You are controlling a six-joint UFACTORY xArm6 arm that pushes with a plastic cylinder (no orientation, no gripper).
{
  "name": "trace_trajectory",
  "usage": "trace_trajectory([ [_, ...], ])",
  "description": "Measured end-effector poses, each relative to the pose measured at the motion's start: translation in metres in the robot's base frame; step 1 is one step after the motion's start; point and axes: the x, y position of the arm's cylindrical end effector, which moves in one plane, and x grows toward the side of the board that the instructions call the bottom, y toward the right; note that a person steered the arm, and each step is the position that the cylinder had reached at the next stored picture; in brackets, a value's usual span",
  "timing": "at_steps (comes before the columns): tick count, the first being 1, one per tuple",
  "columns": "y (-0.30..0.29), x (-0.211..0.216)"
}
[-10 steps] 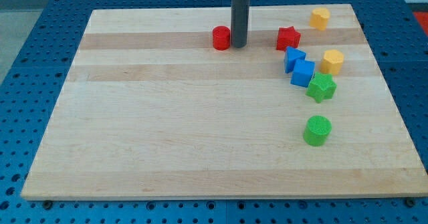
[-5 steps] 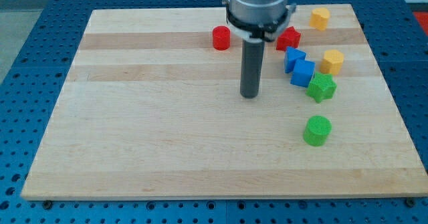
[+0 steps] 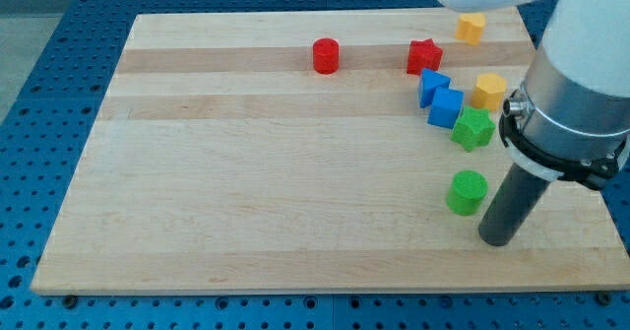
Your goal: Push the blue blocks into the red star
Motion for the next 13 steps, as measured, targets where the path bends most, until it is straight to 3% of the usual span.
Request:
trace_trajectory([
  [4, -0.040, -0.103],
  [7, -0.043, -0.148],
  [9, -0.042, -0.044],
  [10, -0.023, -0.039],
  [13, 0.021, -0.101],
])
